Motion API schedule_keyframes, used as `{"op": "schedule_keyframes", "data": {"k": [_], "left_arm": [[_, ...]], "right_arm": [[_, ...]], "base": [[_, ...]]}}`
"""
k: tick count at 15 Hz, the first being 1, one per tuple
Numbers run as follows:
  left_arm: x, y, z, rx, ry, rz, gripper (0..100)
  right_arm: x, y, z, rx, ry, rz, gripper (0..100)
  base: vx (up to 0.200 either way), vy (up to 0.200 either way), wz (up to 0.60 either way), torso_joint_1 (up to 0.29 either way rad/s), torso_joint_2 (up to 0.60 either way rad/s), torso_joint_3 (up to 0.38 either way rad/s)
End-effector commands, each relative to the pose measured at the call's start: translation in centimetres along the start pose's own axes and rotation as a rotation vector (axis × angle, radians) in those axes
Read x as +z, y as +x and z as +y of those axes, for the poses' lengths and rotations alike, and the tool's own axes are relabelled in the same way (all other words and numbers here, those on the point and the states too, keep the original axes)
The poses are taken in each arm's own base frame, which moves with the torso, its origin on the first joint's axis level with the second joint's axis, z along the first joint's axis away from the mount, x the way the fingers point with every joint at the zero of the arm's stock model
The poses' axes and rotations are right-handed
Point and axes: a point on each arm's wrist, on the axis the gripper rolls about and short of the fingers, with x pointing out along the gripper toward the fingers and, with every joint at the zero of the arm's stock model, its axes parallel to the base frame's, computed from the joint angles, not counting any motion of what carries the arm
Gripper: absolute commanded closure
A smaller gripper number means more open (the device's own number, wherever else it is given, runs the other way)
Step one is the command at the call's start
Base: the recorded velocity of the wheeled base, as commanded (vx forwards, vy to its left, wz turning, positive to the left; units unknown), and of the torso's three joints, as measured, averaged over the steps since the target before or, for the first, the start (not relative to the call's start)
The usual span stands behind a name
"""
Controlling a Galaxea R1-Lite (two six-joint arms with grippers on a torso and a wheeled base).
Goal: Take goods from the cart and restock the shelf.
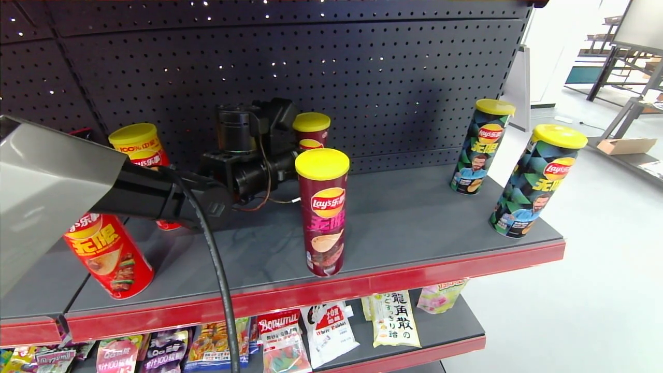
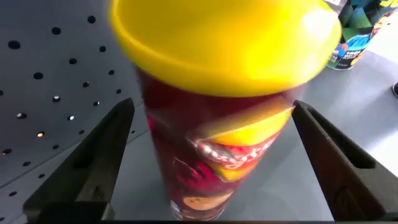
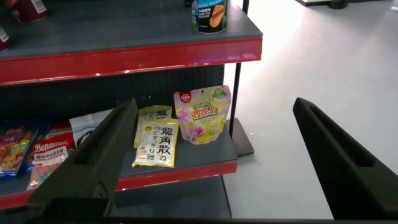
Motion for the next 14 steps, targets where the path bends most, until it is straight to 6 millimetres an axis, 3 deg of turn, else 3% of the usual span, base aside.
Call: {"op": "schedule_keyframes", "data": {"k": [1, 10, 14], "left_arm": [[0.1, -0.5, 0.1, 0.003, 0.001, 0.002, 0], [0.5, -4.5, 0.5, 0.028, -0.001, 0.026, 0], [-0.4, -6.8, 0.9, 0.049, 0.035, 0.069, 0]], "right_arm": [[0.0, 0.0, 0.0, 0.0, 0.0, 0.001, 0], [0.0, 0.0, 0.0, 0.0, 0.0, 0.001, 0], [0.0, 0.0, 0.0, 0.0, 0.0, 0.001, 0]], "base": [[0.0, 0.0, 0.0, 0.0, 0.0, 0.0], [0.0, 0.0, 0.0, 0.0, 0.0, 0.0], [0.0, 0.0, 0.0, 0.0, 0.0, 0.0]]}}
